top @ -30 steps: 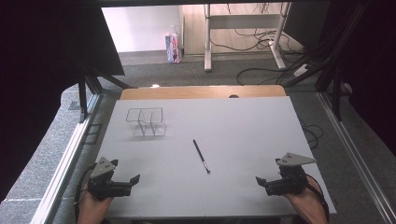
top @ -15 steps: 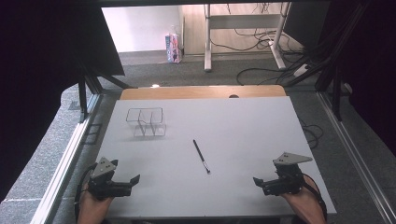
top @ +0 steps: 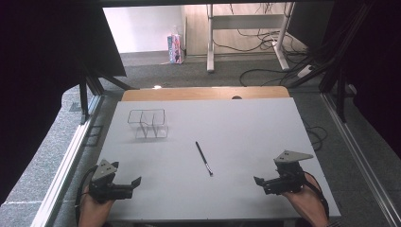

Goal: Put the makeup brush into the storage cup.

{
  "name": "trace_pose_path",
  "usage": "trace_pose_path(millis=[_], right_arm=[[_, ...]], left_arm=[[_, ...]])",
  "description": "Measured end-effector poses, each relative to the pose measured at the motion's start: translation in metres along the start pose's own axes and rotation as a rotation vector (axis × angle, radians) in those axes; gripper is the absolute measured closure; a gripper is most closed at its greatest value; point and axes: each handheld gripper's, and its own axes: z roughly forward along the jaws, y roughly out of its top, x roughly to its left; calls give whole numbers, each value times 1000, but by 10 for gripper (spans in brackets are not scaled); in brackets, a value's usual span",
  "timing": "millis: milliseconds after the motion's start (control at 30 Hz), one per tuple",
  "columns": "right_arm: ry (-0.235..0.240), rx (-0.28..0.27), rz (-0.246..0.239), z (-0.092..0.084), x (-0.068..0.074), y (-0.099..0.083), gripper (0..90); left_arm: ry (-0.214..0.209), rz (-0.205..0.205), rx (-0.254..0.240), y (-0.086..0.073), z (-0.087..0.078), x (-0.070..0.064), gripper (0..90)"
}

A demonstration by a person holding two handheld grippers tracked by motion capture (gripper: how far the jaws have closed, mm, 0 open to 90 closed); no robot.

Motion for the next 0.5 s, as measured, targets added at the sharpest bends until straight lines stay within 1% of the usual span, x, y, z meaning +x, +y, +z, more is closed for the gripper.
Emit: trace_pose_path(millis=[100, 200, 333, 500], right_arm=[[6, -12, 1, 0, -1, 3, 0], [13, -12, 5, 0, -2, 4, 0], [15, -3, -14, 2, -2, 9, 0], [16, 9, -6, 4, -3, 17, 0]], left_arm=[[1, 0, 1, 0, 0, 0, 0], [1, -2, -2, 0, 0, 0, 0], [2, 2, 6, 0, -1, -1, 0], [6, 5, 3, 0, -1, -1, 0]])
